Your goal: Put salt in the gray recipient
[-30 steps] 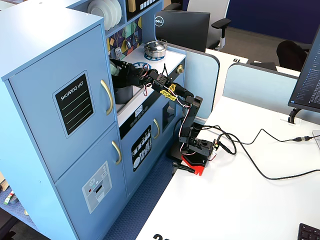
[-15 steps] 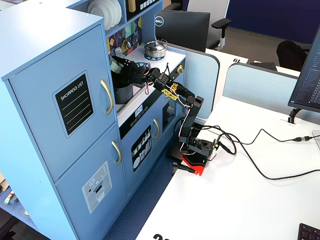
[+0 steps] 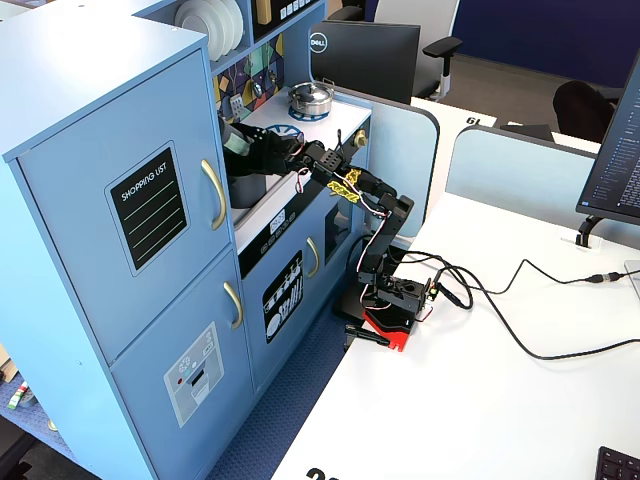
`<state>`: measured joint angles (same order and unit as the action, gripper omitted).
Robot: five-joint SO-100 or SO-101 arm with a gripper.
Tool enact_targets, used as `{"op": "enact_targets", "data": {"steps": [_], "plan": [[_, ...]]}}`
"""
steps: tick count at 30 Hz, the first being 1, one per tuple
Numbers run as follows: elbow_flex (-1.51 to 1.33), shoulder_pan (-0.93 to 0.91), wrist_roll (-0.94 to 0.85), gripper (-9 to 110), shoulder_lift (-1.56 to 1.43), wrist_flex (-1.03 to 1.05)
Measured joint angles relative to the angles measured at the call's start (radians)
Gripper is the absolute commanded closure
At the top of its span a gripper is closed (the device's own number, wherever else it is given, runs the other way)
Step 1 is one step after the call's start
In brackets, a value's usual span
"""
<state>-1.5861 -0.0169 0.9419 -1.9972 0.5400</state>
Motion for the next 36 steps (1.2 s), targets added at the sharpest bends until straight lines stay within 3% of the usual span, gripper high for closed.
{"op": "enact_targets", "data": {"steps": [7, 13, 20, 27, 36], "plan": [[0.015, 0.040, 0.006, 101, -0.018, -0.009], [0.212, 0.123, -0.012, 101, 0.074, -0.011], [0.314, 0.089, -0.146, 101, 0.092, 0.011], [0.314, -0.150, -0.540, 101, 0.091, 0.035], [0.209, -0.612, -1.290, 101, 0.015, -0.005]]}}
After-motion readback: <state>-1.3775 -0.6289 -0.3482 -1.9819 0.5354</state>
